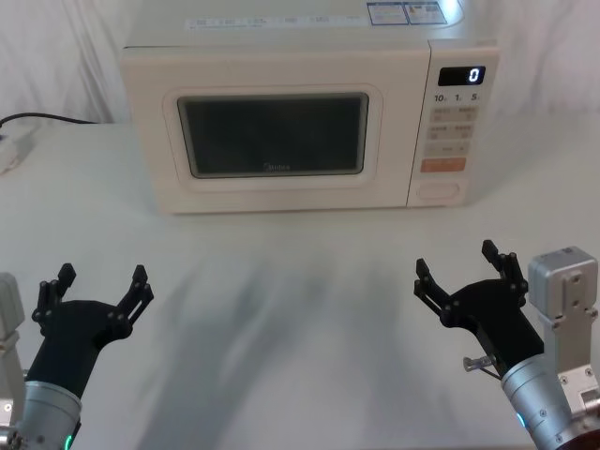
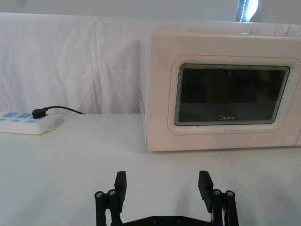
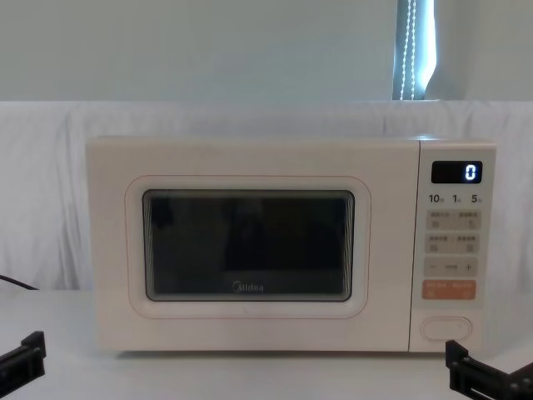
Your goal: Press the button to open the microwave door with one hand; close the microwave door with the other hand.
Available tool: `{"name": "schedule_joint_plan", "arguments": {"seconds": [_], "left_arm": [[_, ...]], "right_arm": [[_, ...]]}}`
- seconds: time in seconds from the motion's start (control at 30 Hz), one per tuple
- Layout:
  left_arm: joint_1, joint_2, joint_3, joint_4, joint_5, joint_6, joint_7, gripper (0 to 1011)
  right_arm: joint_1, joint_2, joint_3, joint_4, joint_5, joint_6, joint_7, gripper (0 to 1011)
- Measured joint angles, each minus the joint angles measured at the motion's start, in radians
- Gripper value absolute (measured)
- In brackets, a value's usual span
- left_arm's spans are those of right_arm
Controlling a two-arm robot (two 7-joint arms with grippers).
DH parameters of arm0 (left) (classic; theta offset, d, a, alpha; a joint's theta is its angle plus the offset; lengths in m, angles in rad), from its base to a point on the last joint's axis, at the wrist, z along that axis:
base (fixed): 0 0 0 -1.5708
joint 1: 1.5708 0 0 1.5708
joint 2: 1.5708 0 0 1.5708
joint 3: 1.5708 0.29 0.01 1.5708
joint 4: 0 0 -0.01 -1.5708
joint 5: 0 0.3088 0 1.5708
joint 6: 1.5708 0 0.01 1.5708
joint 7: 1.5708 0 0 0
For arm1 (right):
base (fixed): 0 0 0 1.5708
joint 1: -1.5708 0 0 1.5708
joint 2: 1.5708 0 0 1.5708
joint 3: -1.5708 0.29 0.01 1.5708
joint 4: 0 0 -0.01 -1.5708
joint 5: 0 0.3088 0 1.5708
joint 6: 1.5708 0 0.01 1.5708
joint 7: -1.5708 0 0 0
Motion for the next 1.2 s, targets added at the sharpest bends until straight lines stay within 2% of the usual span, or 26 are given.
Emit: {"name": "schedule_joint_plan", "arguments": {"seconds": [1.03, 1.2], "left_arm": [[0.0, 0.0, 0.0, 0.0, 0.0, 0.0, 0.0, 1001], [0.0, 0.0, 0.0, 0.0, 0.0, 0.0, 0.0, 1001]], "right_arm": [[0.0, 0.0, 0.0, 0.0, 0.0, 0.0, 0.0, 1001], [0.0, 0.0, 0.0, 0.0, 0.0, 0.0, 0.0, 917]]}}
